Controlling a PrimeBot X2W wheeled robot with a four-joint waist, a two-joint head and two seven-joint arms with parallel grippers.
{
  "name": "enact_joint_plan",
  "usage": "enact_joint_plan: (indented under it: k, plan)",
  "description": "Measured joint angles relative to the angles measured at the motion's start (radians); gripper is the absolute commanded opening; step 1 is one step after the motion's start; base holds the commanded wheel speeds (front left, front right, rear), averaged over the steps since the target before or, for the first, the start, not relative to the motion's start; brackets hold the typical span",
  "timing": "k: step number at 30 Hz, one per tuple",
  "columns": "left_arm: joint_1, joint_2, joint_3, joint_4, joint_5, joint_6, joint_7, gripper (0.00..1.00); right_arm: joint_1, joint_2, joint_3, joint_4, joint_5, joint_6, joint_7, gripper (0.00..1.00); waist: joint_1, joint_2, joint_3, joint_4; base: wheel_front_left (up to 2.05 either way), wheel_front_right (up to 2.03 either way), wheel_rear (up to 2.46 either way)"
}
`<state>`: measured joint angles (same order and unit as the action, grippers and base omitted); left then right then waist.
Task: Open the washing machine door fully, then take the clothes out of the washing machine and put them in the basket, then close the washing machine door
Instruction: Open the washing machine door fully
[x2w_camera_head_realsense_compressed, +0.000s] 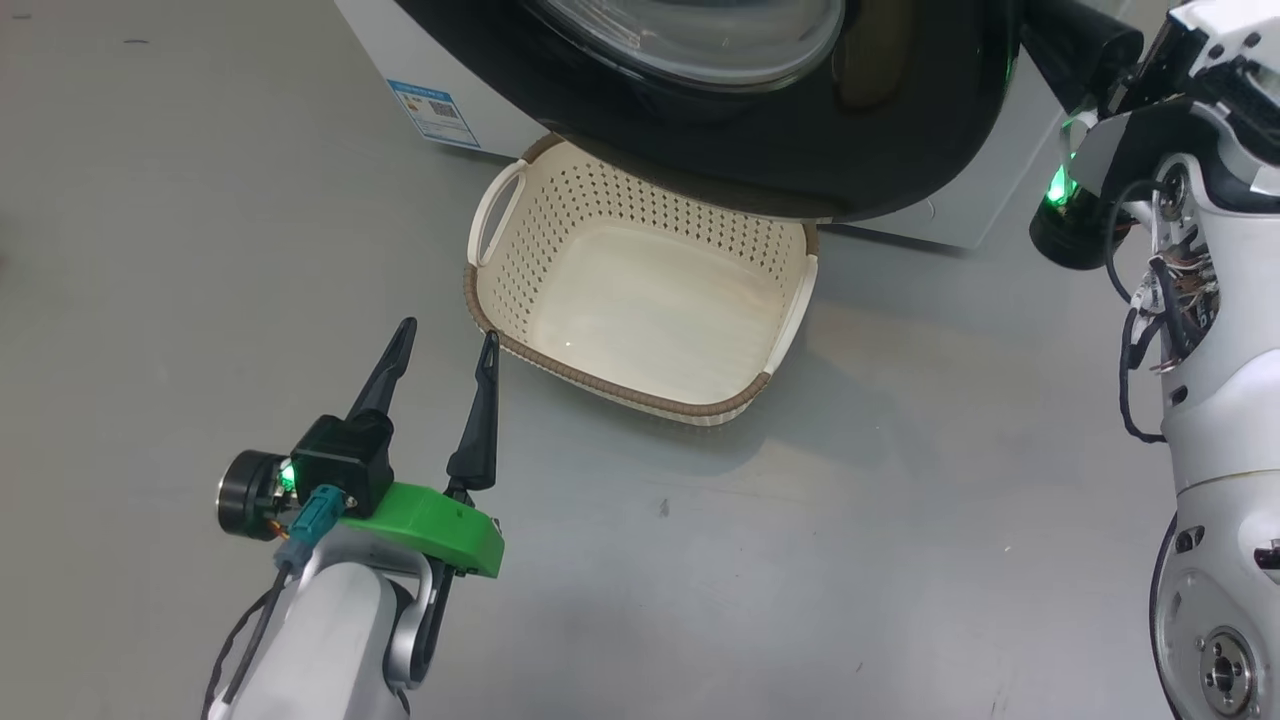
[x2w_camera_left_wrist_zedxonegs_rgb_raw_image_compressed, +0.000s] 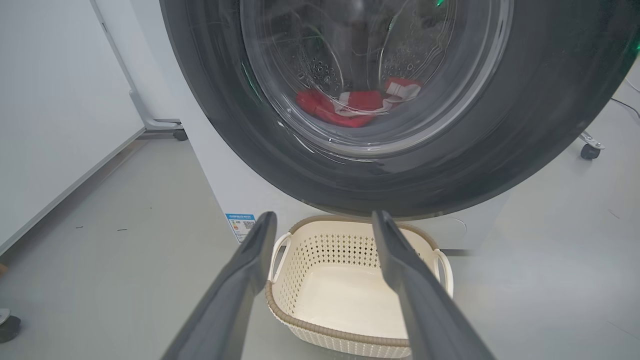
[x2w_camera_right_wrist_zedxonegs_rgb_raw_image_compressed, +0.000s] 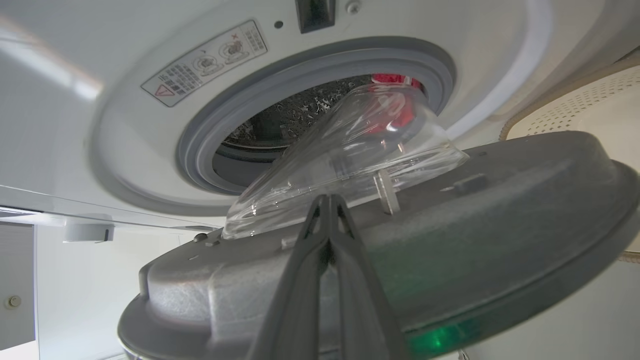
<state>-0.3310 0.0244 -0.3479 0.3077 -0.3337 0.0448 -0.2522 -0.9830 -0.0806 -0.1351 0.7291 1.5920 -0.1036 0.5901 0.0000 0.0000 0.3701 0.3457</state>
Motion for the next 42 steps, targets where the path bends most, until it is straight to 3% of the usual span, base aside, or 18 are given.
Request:
enact_joint_plan:
  k: [12, 28, 34, 42]
  plan:
    - [0.030, 0.001, -0.007, 0.002, 0.010, 0.003, 0.000, 1.00, 0.040, 0.005, 0.039, 0.019, 0.035, 0.004, 0.012, 0.00, 0.0000, 0.0000, -0.056, -0.011, 0.00, 0.00, 0.00]
    - [0.037, 0.001, -0.003, -0.010, 0.018, 0.005, 0.000, 1.00, 0.045, 0.005, 0.099, 0.002, 0.019, 0.006, -0.010, 0.00, 0.0000, 0.0000, -0.053, -0.020, 0.00, 0.00, 0.00]
    - [0.037, 0.001, 0.002, -0.009, 0.019, 0.009, 0.000, 1.00, 0.054, -0.008, 0.139, -0.019, -0.087, 0.080, -0.088, 0.00, 0.0000, 0.0000, -0.065, -0.025, 0.00, 0.00, 0.00]
    - [0.044, 0.002, 0.017, -0.001, 0.019, 0.012, 0.000, 1.00, 0.080, -0.126, 0.320, -0.075, -0.383, 0.207, -0.203, 0.00, 0.0000, 0.0000, -0.103, -0.034, 0.00, 0.00, 0.00]
